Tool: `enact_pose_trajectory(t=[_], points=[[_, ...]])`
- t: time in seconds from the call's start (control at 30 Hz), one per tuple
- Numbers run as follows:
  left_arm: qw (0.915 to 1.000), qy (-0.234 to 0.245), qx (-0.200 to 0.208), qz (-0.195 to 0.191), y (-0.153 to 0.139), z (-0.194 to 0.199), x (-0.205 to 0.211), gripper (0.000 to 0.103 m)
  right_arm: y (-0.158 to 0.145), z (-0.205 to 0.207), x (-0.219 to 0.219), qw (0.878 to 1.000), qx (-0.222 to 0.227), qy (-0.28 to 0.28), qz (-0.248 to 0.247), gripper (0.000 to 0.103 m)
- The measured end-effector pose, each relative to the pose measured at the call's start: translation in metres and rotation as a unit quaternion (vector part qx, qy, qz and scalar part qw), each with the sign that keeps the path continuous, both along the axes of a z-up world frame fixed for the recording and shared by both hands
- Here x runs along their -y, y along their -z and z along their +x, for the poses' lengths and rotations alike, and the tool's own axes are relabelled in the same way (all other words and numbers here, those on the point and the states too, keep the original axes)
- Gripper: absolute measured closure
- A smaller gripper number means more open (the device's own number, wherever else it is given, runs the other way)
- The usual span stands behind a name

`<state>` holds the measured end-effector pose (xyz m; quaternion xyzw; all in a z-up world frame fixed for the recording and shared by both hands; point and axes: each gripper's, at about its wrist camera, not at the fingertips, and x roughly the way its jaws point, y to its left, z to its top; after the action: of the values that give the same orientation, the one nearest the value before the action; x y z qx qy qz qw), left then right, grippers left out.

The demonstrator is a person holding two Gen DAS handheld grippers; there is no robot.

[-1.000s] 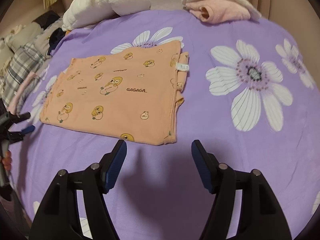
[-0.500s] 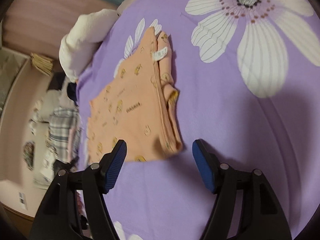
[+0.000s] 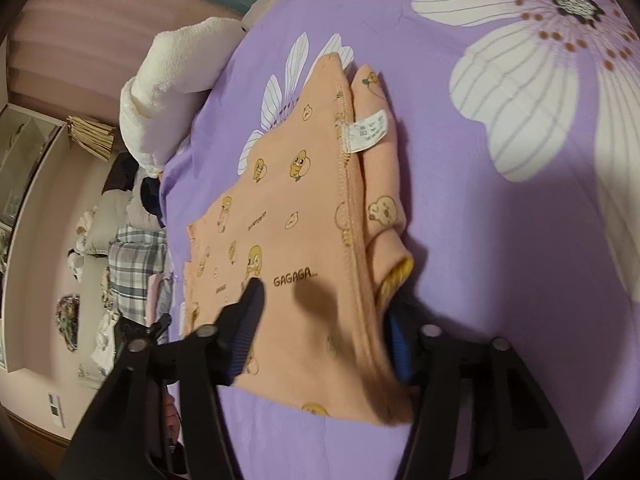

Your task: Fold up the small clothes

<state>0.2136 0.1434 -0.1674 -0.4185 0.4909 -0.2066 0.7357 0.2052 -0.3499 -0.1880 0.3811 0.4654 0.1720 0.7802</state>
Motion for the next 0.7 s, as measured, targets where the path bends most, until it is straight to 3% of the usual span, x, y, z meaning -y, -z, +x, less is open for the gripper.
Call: enact_pose_trajectory(t=[0.03,0.1,0.17,0.4,0.7], points=[[0.9999,-0.001,-0.003,0.013,0.0,0.0,0.001,0.046,0.0,0.0,-0.002,1.0,-0.001,0.0,-0.012,0.064],[0.999,-0.001,-0.012,0.043,0.002,-0.002,0.003,0.081,-0.001,0.004,-0.007,0.999,-0.005,0.0,-0.036,0.077],[0.9986,-0.004,-0.019,0.05,0.005,-0.005,0.0,0.09,-0.002,0.003,-0.006,0.998,-0.007,0.002,-0.055,0.09],[0.9996,0.024,0.008,-0.007,-0.011,-0.026,-0.003,0.094,-0.01,-0.008,0.0,0.999,-0.004,0.019,-0.03,0.095],[0.9984,0.051,0.025,-0.006,-0.025,-0.086,-0.004,0.094,-0.029,-0.062,0.002,1.0,-0.005,0.001,-0.022,0.095]])
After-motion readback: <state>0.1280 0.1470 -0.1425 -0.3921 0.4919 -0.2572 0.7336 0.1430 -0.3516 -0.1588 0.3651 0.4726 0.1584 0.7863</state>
